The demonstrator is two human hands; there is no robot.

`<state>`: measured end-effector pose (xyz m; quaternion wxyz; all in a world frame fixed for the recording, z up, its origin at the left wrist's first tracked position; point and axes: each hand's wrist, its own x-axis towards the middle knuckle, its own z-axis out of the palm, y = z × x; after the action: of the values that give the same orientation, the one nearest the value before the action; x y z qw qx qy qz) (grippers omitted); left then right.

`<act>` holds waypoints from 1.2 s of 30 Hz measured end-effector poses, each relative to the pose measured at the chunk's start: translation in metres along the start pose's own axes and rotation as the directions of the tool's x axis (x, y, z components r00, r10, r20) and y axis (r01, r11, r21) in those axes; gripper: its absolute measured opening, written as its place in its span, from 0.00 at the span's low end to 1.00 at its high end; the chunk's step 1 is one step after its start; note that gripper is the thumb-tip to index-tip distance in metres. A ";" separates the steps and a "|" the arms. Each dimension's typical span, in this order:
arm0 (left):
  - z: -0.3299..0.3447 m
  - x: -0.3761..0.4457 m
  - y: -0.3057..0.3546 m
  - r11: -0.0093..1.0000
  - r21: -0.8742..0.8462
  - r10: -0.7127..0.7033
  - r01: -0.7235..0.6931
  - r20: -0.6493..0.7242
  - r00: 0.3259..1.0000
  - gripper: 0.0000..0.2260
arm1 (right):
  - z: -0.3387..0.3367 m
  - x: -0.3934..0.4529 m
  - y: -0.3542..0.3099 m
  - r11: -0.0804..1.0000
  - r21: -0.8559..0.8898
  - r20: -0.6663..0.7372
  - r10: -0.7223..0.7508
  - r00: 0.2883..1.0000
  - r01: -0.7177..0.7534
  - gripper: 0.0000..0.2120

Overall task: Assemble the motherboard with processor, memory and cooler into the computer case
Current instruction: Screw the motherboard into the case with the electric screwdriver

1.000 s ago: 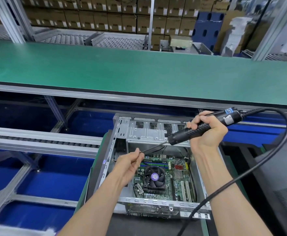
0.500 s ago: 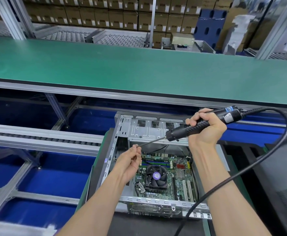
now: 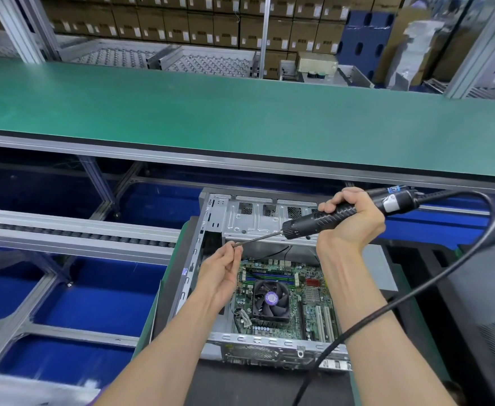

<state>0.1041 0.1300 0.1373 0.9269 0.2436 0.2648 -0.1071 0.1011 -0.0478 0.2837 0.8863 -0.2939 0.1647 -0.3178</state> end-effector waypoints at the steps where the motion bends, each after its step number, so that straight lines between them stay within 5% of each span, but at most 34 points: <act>1: 0.000 -0.001 0.000 1.000 0.011 0.006 -0.006 0.008 1.000 0.07 | 0.001 -0.001 0.000 1.000 -0.004 0.006 -0.001 1.000 0.001 0.08; 7: -0.002 0.001 -0.001 0.993 0.111 0.020 -0.027 0.057 0.998 0.10 | 0.010 -0.001 -0.006 0.998 -0.052 0.164 -0.035 0.986 0.044 0.05; 11: -0.010 0.008 0.004 0.933 0.360 0.074 -0.028 -0.115 0.991 0.12 | 0.013 0.002 -0.005 0.986 -0.111 0.274 -0.091 0.957 0.125 0.04; 15: -0.017 0.022 0.002 0.589 0.803 0.218 0.090 -0.265 0.939 0.07 | 0.007 -0.008 0.022 0.944 -0.264 0.436 -0.069 0.897 0.201 0.09; 21: -0.023 0.039 -0.005 -0.018 0.997 0.273 0.076 -0.068 0.959 0.09 | -0.006 -0.020 0.070 0.858 -0.463 0.565 0.094 0.820 0.221 0.07; 29: -0.037 0.053 -0.009 -0.270 0.962 0.204 0.043 0.014 0.979 0.17 | -0.011 -0.017 0.094 0.826 -0.526 0.556 0.155 0.817 0.201 0.08; 36: -0.040 0.055 -0.009 -0.304 0.951 0.221 0.047 0.023 0.975 0.15 | -0.011 -0.016 0.099 0.830 -0.525 0.553 0.164 0.817 0.188 0.09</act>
<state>0.1298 0.1390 0.0739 0.3313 0.9162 0.1274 -0.1861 0.1296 0.0202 0.2147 0.7663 -0.6223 -0.0278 -0.1573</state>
